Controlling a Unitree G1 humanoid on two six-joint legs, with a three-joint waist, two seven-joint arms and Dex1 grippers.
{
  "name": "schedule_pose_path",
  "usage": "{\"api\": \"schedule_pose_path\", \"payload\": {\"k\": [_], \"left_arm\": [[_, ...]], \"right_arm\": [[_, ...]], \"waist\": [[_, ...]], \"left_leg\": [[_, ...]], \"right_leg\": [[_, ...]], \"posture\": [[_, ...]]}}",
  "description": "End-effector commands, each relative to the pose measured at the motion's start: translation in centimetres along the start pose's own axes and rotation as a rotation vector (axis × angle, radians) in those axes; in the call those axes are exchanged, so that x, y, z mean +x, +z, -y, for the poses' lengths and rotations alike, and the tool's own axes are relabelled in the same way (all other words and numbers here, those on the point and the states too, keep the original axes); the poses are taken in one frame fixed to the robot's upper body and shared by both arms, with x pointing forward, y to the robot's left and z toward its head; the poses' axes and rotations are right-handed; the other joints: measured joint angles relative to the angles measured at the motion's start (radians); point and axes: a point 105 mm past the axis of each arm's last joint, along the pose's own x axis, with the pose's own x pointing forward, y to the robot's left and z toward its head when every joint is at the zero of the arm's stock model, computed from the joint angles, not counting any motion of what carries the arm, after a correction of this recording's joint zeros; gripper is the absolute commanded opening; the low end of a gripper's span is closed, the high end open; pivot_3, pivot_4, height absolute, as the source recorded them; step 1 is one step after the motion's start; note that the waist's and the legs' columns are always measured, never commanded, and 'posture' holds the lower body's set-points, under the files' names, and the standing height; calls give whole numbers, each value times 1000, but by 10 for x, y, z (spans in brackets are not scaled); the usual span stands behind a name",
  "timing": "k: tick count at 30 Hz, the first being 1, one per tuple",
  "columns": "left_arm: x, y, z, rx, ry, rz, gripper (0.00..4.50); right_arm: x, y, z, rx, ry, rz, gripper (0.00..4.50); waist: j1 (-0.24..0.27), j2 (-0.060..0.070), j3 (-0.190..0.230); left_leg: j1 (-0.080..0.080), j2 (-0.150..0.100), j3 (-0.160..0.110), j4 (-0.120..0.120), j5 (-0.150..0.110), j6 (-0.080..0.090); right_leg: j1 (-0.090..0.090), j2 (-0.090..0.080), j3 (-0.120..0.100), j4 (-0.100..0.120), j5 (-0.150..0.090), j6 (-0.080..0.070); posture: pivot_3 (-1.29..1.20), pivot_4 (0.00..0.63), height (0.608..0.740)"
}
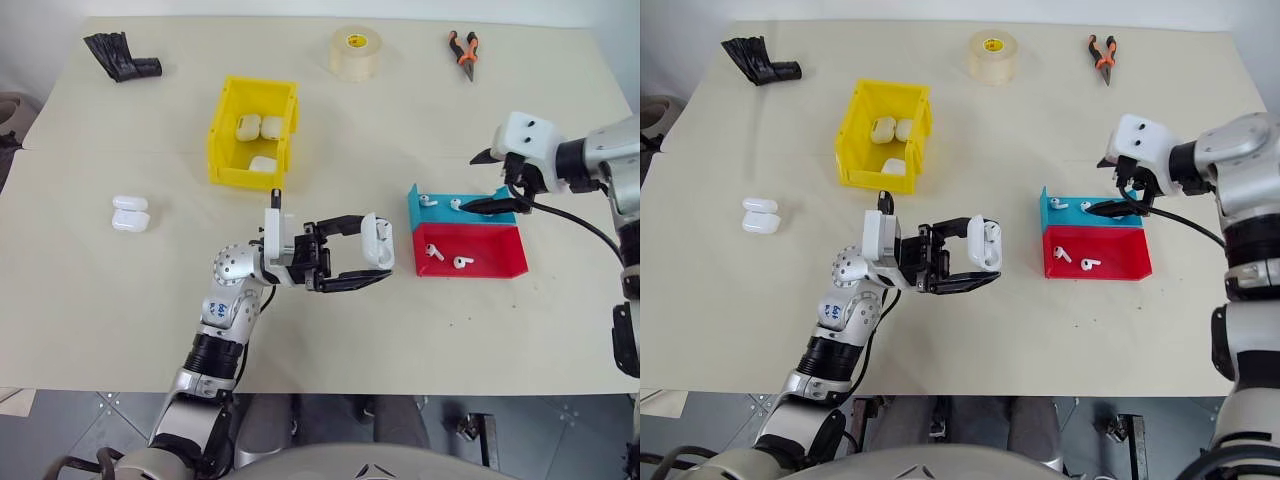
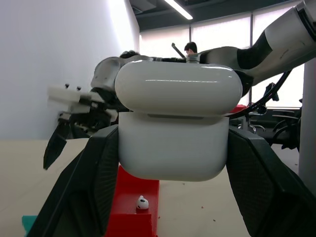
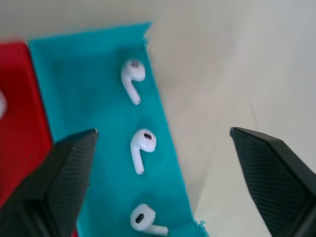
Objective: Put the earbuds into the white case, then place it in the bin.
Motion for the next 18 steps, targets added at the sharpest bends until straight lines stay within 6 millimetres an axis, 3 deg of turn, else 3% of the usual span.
{"api": "schedule_pose_path", "payload": {"k": [1, 10, 13, 17, 18], "left_arm": [[5, 5, 0, 34, -6, 18, 2810], [4, 7, -2, 49, 14, 17, 2810], [3, 8, -3, 54, 20, 14, 2810], [1, 9, -3, 56, 26, 8, 2810], [1, 9, -2, 56, 26, 7, 2810]], "right_arm": [[2, 1, 4, -68, 29, -44, 4474], [22, 1, -2, -93, 103, -66, 4474], [26, -1, -6, -98, 125, -73, 3824], [29, -2, -6, -92, 115, -76, 2449], [29, -4, -6, -89, 116, -83, 2449]], "waist": [[-6, 0, 0], [-23, 0, 0], [-22, 0, 0], [-24, 1, 0], [-24, 1, 0]], "left_leg": [[0, 0, 0, 0, 0, 0], [0, 1, 0, 0, 0, 0], [0, 1, -1, 0, 0, 0], [0, 1, -1, 0, 0, 0], [0, 1, -1, 0, 0, 0]], "right_leg": [[0, 0, 0, 0, 0, 0], [0, 0, -1, 0, 0, 0], [0, 0, -1, 1, 0, 0], [0, 0, 0, 1, 0, 0], [0, 0, 0, 1, 0, 0]], "posture": [[0, 150, 740], [0, 150, 740], [0, 150, 740], [0, 150, 740], [0, 150, 740]]}}
